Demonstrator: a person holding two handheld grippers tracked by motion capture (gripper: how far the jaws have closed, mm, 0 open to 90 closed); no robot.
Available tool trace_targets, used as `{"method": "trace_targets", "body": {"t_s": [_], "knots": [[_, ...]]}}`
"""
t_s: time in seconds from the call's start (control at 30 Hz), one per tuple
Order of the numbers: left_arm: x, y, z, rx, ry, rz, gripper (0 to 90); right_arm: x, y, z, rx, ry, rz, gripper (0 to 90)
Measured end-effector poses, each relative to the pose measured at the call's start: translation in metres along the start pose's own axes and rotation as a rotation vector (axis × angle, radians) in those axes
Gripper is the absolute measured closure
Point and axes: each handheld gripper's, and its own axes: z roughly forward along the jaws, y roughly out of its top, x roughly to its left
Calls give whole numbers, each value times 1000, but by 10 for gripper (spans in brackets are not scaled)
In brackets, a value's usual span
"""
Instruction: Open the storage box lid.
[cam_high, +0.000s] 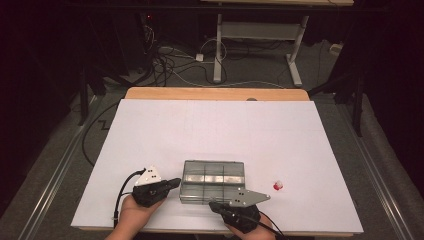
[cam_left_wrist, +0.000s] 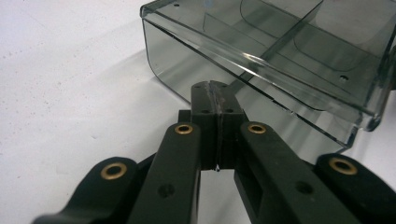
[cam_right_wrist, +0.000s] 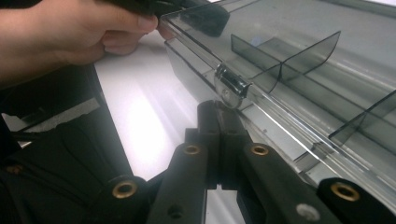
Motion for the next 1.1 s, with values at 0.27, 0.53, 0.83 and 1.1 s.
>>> {"method": "trace_targets", "body": {"t_s": [0.27, 0.53, 0.83, 1.1], "knots": [[1, 1, -1, -7, -5, -11, 875, -1, 4, -4, -23, -10, -5, 900], [1, 3, -4, -20, -20, -30, 874, -1, 8, -7, -37, -16, -18, 900], [-2, 4, -10, -31, -36, -35, 875, -2, 14, -11, -61, -22, -26, 900], [-6, 7, -19, -56, -59, -50, 876, -3, 19, -14, -75, -20, -38, 900]]}}
